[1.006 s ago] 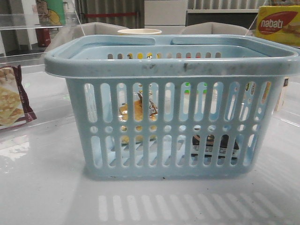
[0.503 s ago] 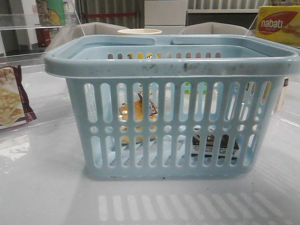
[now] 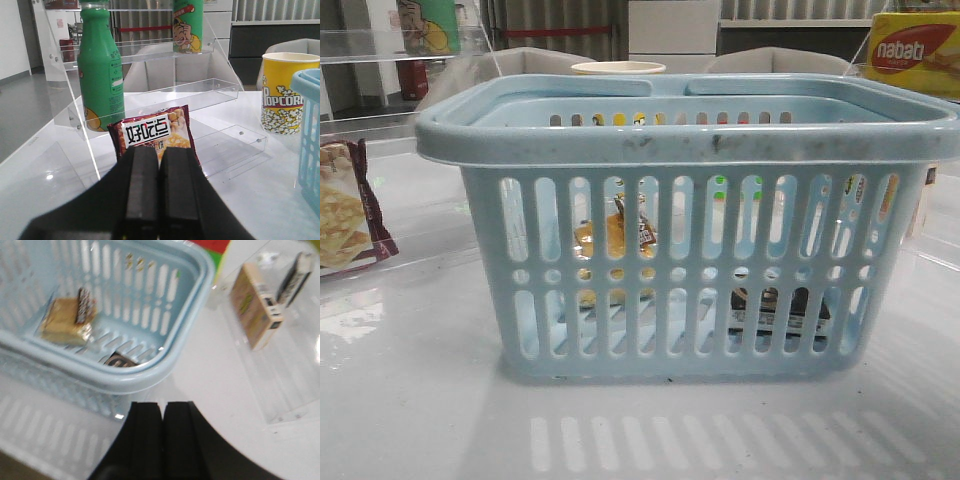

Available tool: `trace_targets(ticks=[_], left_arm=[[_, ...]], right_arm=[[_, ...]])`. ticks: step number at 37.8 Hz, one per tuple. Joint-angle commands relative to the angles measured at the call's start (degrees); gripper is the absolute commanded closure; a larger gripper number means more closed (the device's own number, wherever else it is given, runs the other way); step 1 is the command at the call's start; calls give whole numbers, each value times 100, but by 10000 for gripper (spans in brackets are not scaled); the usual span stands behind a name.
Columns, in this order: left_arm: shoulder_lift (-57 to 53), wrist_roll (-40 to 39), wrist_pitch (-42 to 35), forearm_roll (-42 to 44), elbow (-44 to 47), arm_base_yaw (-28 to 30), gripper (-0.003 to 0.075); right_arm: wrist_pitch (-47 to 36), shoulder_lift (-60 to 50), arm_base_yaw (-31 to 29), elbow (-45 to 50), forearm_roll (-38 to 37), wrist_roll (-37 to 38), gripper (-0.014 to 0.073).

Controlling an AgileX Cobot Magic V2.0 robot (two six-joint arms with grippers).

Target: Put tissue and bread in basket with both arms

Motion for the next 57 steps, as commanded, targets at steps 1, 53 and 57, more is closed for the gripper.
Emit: trace_targets(ticks=[1, 53, 57], left_arm=[[-105, -67, -519, -28, -8, -36, 629], [-95, -67, -519, -28, -8, -36, 629], [-95, -67, -519, -28, -8, -36, 629]], right_arm=[[-1214, -500, -615, 297, -69, -52, 565], [-4193, -3305, -1772, 3902, 70, -34, 565], [-4152, -3305, -1772, 3902, 89, -34, 565]])
